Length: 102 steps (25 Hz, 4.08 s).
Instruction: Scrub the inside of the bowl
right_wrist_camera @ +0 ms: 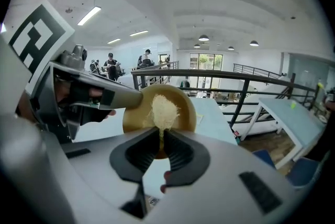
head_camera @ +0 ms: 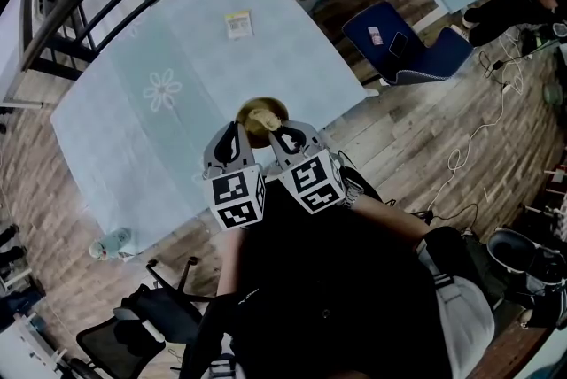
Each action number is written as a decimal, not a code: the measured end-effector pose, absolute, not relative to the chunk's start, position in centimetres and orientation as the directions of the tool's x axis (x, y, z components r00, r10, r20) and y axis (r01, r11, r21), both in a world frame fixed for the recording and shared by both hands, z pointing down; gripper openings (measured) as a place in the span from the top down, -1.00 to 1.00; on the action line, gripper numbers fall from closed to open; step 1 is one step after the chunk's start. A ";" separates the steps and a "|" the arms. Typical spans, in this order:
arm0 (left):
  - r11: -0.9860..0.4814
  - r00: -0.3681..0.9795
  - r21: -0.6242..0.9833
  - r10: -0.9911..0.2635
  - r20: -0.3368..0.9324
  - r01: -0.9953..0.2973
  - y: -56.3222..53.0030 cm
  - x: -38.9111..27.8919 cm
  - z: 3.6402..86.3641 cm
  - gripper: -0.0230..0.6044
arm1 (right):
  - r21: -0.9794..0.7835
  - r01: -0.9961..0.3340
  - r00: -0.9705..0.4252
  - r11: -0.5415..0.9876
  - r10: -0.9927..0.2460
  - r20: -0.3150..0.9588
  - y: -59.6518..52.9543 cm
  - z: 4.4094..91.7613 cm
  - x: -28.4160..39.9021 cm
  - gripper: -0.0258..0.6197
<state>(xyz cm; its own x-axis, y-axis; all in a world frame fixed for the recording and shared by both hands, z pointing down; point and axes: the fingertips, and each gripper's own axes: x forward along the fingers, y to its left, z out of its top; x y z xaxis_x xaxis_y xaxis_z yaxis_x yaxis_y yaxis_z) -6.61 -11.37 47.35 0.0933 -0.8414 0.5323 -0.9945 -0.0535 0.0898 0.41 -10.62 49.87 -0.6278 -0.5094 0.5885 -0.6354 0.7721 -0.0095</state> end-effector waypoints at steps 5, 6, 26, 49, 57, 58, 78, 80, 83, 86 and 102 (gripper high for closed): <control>-0.065 0.099 0.081 -0.837 0.538 -0.995 -11.2 -6.2 47.5 0.86 | 0.033 -0.658 -0.592 0.752 -0.544 0.595 -10.9 50.0 1.1 0.81; -0.064 0.097 0.079 -0.836 0.540 -0.995 -11.2 -6.3 47.6 0.86 | 0.040 -0.661 -0.586 0.749 -0.549 0.596 -11.0 50.0 1.2 0.81; 0.032 -0.004 0.037 -0.814 0.580 -0.999 -10.8 -9.2 49.4 0.86 | 0.105 -0.734 -0.569 0.671 -0.692 0.445 -12.2 46.7 2.7 0.81; -0.009 0.072 0.135 -0.884 0.462 -0.991 -12.1 -7.3 47.2 0.86 | -0.437 -0.629 -0.762 0.643 -0.397 0.512 -10.3 49.1 -0.5 0.81; -0.028 0.073 0.100 -0.871 0.485 -0.995 -11.7 -6.9 47.6 0.86 | -0.132 -0.644 -0.646 0.753 -0.443 0.622 -10.2 50.4 -0.1 0.81; -0.029 0.073 0.098 -0.869 0.488 -0.995 -11.7 -7.0 47.7 0.86 | -0.101 -0.639 -0.634 0.762 -0.447 0.631 -10.2 50.4 -0.2 0.81; -0.083 0.139 0.127 -0.828 0.544 -0.988 -11.5 -6.4 49.0 0.85 | 0.415 -0.514 -0.441 0.751 -0.646 0.624 -12.4 50.3 1.6 0.81; -0.080 0.148 0.144 -0.820 0.553 -0.986 -11.4 -6.6 49.3 0.85 | 0.431 -0.534 -0.442 0.727 -0.675 0.591 -12.9 49.6 1.8 0.81; -0.074 0.157 0.171 -0.819 0.552 -0.983 -11.6 -6.5 49.3 0.86 | 0.439 -0.566 -0.450 0.698 -0.708 0.545 -13.4 48.5 2.0 0.81; -0.073 0.162 0.178 -0.814 0.558 -0.981 -11.8 -6.3 49.6 0.86 | 0.442 -0.590 -0.459 0.675 -0.732 0.504 -13.5 47.7 2.3 0.81; 0.120 0.115 0.275 -0.698 0.707 -0.954 -11.0 -10.2 58.5 0.86 | 0.355 -0.693 -0.487 0.627 -0.771 0.410 -14.7 45.7 3.5 0.81</control>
<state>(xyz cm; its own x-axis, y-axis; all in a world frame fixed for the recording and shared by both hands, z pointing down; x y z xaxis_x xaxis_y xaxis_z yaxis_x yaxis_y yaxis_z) -10.23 -11.01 58.53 0.1153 -0.6981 0.7066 -0.9540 0.1203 0.2745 3.55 -14.73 45.67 -0.4874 -0.7711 0.4097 -0.6935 0.6269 0.3550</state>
